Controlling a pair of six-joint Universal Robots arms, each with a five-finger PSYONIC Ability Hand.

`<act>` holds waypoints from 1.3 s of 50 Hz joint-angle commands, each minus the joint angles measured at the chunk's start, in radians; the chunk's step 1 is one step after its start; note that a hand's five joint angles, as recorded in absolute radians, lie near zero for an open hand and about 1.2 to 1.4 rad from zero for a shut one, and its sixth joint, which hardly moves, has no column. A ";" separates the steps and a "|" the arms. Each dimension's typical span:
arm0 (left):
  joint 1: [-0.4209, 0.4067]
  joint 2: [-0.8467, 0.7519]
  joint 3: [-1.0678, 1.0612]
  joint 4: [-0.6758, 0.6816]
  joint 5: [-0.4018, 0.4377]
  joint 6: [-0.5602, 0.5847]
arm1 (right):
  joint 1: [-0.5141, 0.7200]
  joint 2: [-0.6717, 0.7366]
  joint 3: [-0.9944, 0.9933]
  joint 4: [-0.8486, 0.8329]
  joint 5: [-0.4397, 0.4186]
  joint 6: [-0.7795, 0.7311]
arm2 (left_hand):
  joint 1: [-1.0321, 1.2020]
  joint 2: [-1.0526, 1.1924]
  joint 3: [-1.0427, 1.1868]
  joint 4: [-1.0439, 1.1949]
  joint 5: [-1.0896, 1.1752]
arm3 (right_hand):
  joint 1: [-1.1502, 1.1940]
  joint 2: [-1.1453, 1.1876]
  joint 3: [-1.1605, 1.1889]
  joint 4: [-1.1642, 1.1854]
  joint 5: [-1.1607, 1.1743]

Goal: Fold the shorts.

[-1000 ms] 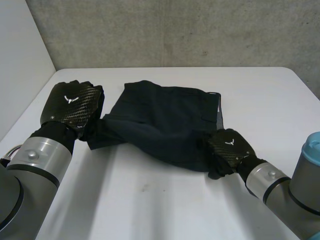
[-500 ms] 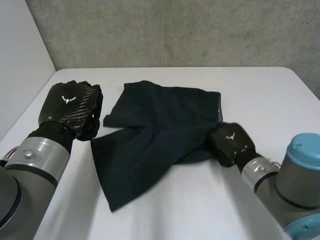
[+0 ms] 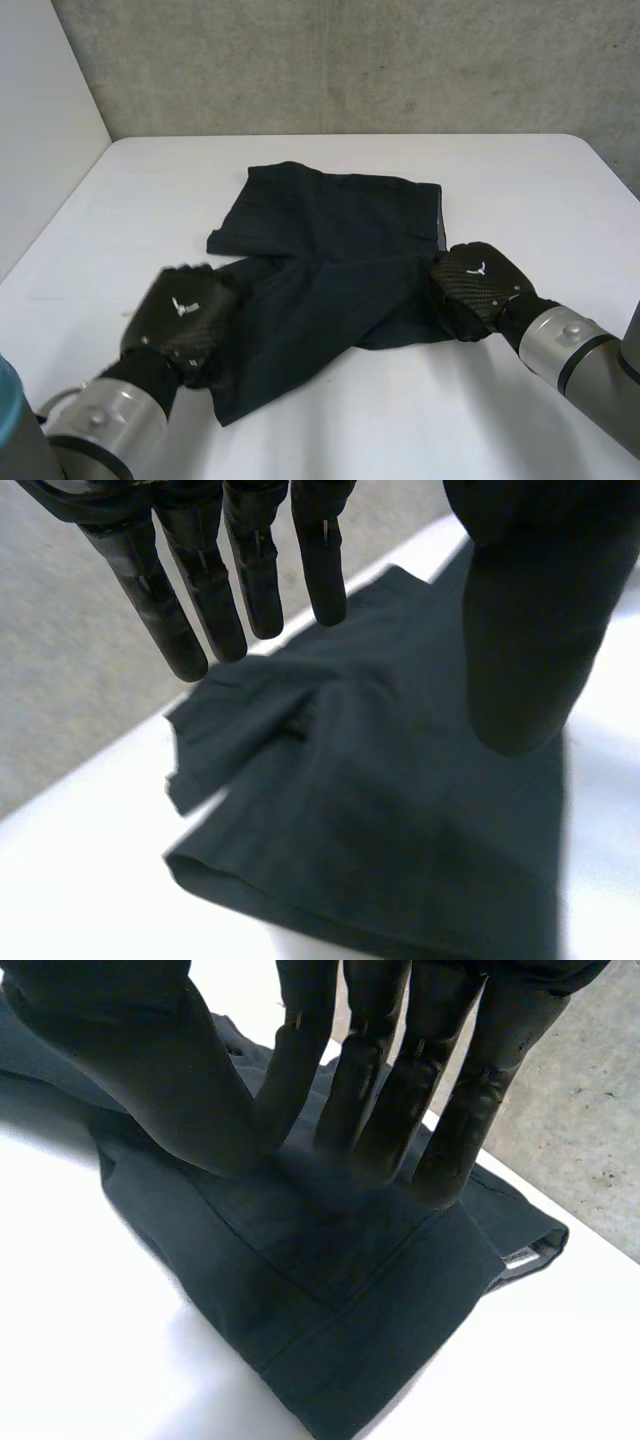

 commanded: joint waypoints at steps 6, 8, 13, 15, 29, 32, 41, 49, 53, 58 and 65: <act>-0.019 -0.199 -0.027 0.000 -0.009 -0.003 | -0.105 -0.019 -0.037 0.093 0.020 -0.022 | 0.278 0.262 0.256 0.270 0.274 | -0.267 -0.422 -0.424 -0.441 -0.433; -0.019 -0.245 -0.019 0.000 -0.015 -0.006 | -0.105 0.000 -0.039 0.105 0.022 -0.039 | 0.293 0.277 0.271 0.285 0.289 | -0.273 -0.428 -0.430 -0.447 -0.438; -0.022 -0.292 0.002 0.000 -0.019 -0.009 | -0.106 0.099 -0.046 0.093 0.017 -0.127 | 0.261 0.245 0.239 0.253 0.257 | -0.355 -0.511 -0.512 -0.529 -0.521; -0.023 -0.295 0.012 0.008 -0.019 -0.010 | -0.106 0.115 -0.048 0.069 0.014 -0.138 | 0.223 0.207 0.201 0.215 0.219 | -0.352 -0.508 -0.509 -0.526 -0.518; -0.025 -0.373 0.067 0.060 -0.129 0.000 | -0.106 0.218 -0.099 -0.066 0.017 -0.140 | 0.158 0.142 0.136 0.150 0.154 | -0.358 -0.514 -0.515 -0.532 -0.524; -0.025 -0.406 0.084 0.068 -0.155 0.000 | -0.100 0.245 -0.117 -0.066 0.022 -0.140 | 0.170 0.154 0.147 0.161 0.166 | -0.355 -0.511 -0.512 -0.529 -0.521; -0.022 -0.429 0.119 0.075 -0.163 0.000 | -0.071 0.302 -0.154 -0.068 0.025 -0.137 | 0.577 0.561 0.555 0.568 0.573 | -0.192 -0.347 -0.348 -0.365 -0.357; -0.009 -0.328 0.121 0.078 -0.163 0.002 | -0.059 0.275 -0.157 -0.060 0.025 -0.091 | 0.939 0.923 0.916 0.930 0.935 | 0.472 0.316 0.315 0.298 0.306; -0.005 -0.242 0.113 0.069 -0.158 0.005 | -0.062 0.192 -0.145 -0.033 0.027 -0.083 | 0.939 0.923 0.916 0.930 0.935 | 0.472 0.316 0.315 0.298 0.306; 0.018 -0.119 0.079 0.009 -0.150 0.106 | -0.069 0.089 -0.141 0.133 0.016 -0.111 | 0.939 0.923 0.916 0.930 0.935 | 0.472 0.316 0.315 0.298 0.306; 0.040 -0.010 0.016 -0.112 -0.147 0.287 | -0.099 -0.064 -0.126 0.499 -0.007 -0.334 | 0.939 0.923 0.916 0.930 0.935 | 0.472 0.316 0.315 0.298 0.306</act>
